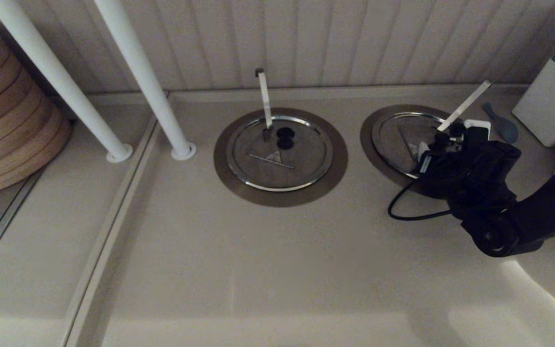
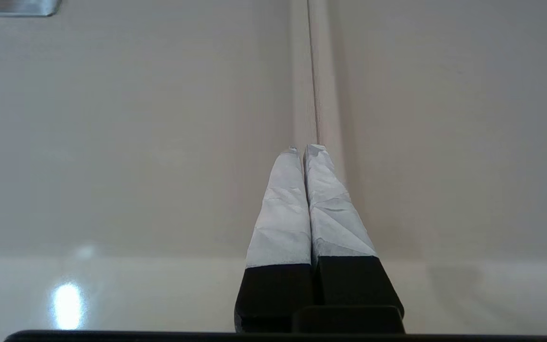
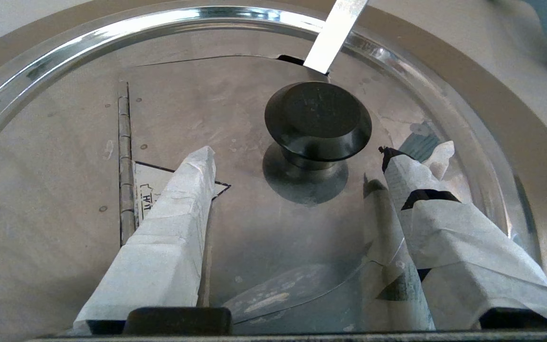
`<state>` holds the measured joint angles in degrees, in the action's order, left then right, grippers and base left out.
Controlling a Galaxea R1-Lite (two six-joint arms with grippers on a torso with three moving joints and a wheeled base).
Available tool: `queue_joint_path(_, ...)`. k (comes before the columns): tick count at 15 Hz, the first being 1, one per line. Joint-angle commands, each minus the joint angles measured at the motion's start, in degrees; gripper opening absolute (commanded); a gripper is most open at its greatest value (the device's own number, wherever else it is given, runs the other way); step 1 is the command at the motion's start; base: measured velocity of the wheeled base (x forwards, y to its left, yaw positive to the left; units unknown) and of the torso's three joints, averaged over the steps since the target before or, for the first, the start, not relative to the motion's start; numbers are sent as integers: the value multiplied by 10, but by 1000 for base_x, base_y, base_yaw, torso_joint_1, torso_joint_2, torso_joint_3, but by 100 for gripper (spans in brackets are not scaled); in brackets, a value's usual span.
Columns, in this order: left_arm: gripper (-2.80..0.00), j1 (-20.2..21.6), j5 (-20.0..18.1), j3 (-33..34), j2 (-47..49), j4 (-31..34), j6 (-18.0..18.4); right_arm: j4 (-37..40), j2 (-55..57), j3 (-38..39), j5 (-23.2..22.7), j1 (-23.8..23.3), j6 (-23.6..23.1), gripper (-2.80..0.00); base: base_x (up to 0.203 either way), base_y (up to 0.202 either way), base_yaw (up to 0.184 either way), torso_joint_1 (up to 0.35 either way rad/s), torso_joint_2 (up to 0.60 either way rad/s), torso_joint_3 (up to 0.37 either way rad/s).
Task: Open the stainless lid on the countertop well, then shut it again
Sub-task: Open the lid
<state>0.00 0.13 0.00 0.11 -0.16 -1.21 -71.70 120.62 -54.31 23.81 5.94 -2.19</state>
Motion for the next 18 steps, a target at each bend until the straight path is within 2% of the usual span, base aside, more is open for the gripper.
queue_joint_path(1,-280,0,0,0,0,0,0,-4,3,0,1,3,-1,0,0,0,0,0,0,0)
queue_joint_path(18,-280,0,0,0,0,0,0,-4,-1,-30,-3,0,17,0,0,0,0,0,0,0)
